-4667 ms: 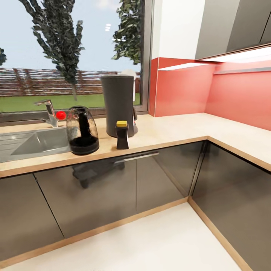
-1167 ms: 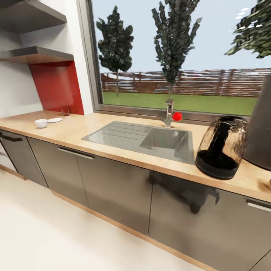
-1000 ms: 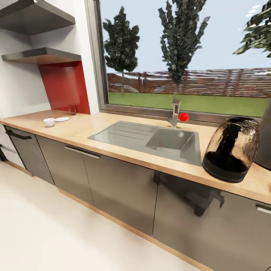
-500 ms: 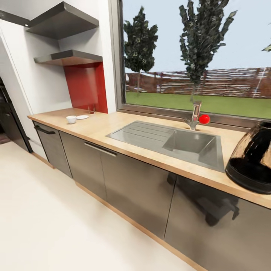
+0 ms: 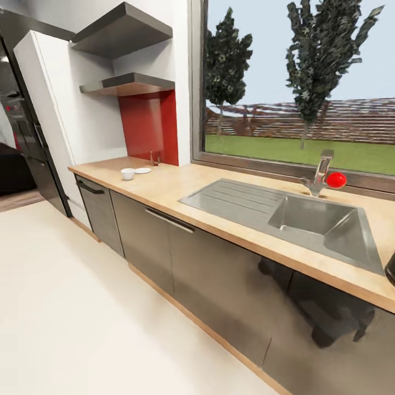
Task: Set up a coffee station on the kitchen countertop: keep the coffee maker on the countertop, move the bottle of coffee from the kitchen shelf to the counter next to the coffee maker, place a paper coffee filter on top of the coffee maker, put the saucer next to the coffee maker with the coffee cup on the saucer, and place the electric kettle next to the coffee maker.
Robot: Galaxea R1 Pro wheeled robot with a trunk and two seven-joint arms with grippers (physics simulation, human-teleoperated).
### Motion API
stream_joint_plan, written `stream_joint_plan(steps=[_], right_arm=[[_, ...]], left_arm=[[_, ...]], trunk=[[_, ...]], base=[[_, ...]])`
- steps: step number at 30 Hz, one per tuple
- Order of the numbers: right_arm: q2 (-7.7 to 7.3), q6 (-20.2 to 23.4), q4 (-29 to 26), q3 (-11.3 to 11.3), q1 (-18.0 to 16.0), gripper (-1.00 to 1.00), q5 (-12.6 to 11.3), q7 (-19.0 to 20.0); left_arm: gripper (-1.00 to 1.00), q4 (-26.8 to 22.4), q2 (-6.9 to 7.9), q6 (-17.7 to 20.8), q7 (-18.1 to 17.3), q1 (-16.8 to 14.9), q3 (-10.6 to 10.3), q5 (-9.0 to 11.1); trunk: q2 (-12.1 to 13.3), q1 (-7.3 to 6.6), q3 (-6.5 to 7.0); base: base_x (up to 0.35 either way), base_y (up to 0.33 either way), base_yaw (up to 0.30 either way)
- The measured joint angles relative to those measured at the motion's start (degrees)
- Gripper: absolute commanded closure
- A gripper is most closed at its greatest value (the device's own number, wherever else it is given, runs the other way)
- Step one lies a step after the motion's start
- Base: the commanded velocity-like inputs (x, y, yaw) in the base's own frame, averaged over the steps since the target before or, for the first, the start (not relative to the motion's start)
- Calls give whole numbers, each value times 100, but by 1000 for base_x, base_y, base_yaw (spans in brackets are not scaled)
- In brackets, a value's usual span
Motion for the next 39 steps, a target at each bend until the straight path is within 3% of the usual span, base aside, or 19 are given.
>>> stream_joint_plan(steps=[29,39], right_arm=[[0,-5,0,0,0,-100,-1,-2],[-6,7,0,0,1,-100,6,5]], left_arm=[[-100,0,0,0,0,0,0,0],[-100,2,-1,0,0,-2,0,-1]], trunk=[[0,0,0],[0,0,0]], base=[[264,207,265],[266,211,60]])
